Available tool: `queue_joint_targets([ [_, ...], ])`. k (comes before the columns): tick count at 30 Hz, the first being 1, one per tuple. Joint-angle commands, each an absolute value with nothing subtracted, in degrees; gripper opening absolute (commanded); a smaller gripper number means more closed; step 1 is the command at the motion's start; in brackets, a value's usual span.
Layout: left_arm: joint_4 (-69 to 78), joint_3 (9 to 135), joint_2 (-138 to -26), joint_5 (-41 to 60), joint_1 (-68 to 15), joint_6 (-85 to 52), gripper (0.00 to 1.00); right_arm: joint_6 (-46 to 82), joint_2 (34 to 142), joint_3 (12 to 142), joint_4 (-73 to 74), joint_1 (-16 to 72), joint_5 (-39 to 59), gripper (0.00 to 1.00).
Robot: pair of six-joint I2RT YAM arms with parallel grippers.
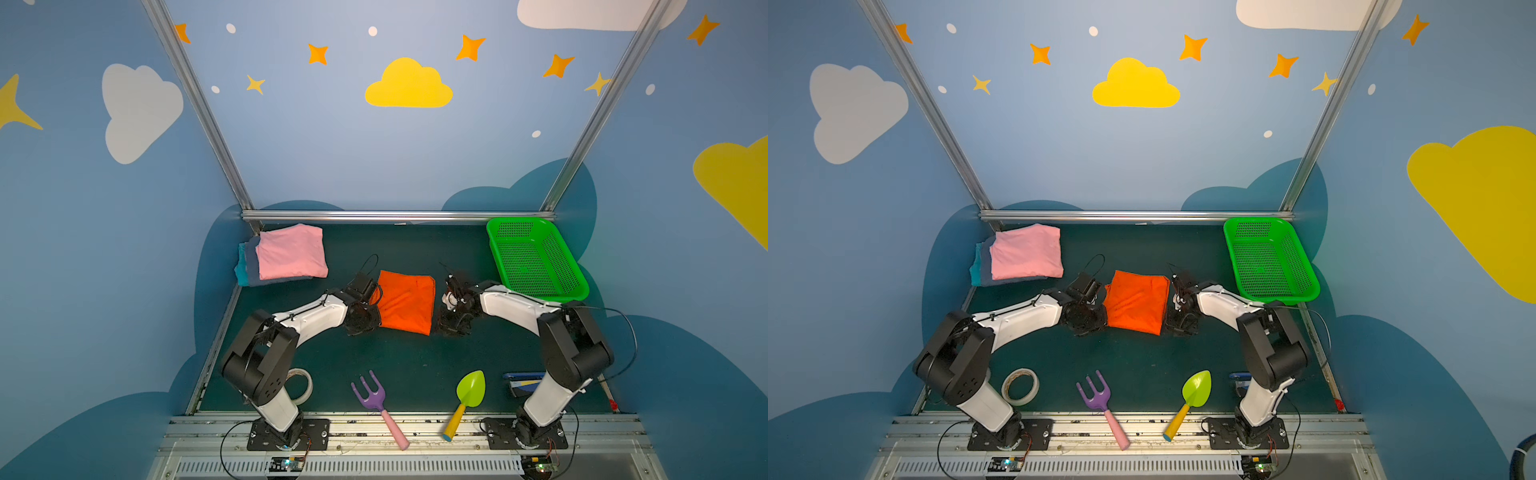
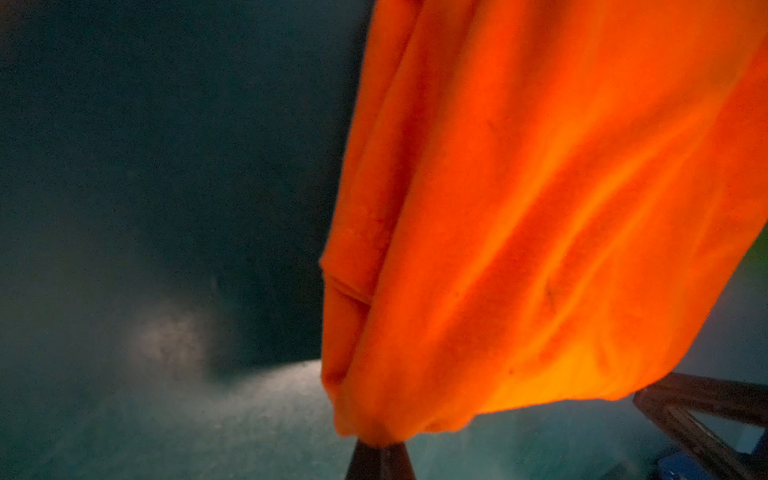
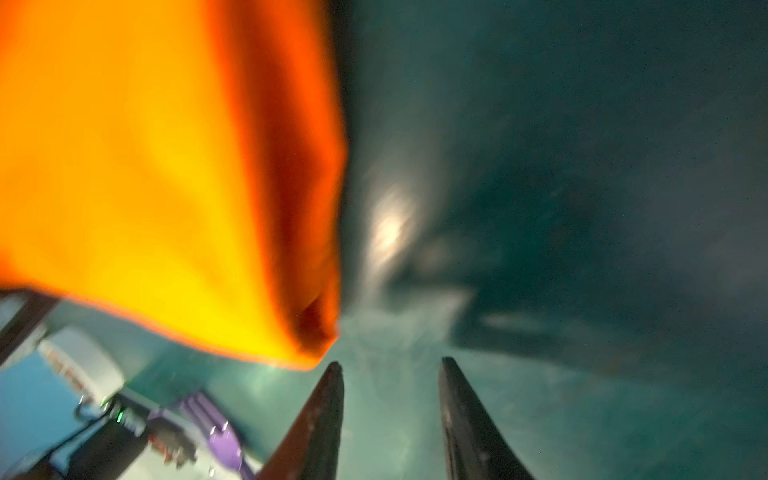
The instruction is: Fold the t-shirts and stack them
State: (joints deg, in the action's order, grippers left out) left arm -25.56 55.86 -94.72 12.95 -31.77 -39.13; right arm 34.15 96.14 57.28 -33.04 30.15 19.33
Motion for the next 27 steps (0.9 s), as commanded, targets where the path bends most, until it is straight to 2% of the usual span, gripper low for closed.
queue_joint_targets([
  [1, -26.85, 57.86, -95.37, 12.5, -33.88, -40.2, 0.04, 36.8, 90.47, 53.87, -26.64, 30.32, 25.36, 0.42],
  [6, -26.33, 58.97, -97.44, 13.05, -36.11, -40.95, 0.04, 38.15, 87.94, 50.92, -22.84, 30.5, 27.57, 0.48],
  [14, -25.04, 57.05, -98.24, 13.1, -36.65, -42.15, 0.04, 38.59, 97.18, 52.6, -20.19, 27.33, 25.56, 0.45],
  [23, -24.03, 56.95, -101.48, 13.99, -36.69, -41.99, 0.04, 37.48, 101.24, 55.26, -19.05, 24.83, 22.94, 0.47],
  [25, -23.69, 57.04, -102.16, 14.25, -36.64, -42.01, 0.04, 37.79, 102.4, 55.61, -17.67, 24.65, 23.07, 0.38],
  [26, -23.53, 57.08, -102.45, 14.33, -36.65, -41.94, 0.04, 37.93, 103.04, 55.7, -16.92, 24.68, 23.69, 0.25],
  [27, -23.61, 57.13, -102.73, 14.38, -36.65, -41.84, 0.04, 37.95, 103.63, 55.88, -16.66, 24.62, 24.14, 0.07],
])
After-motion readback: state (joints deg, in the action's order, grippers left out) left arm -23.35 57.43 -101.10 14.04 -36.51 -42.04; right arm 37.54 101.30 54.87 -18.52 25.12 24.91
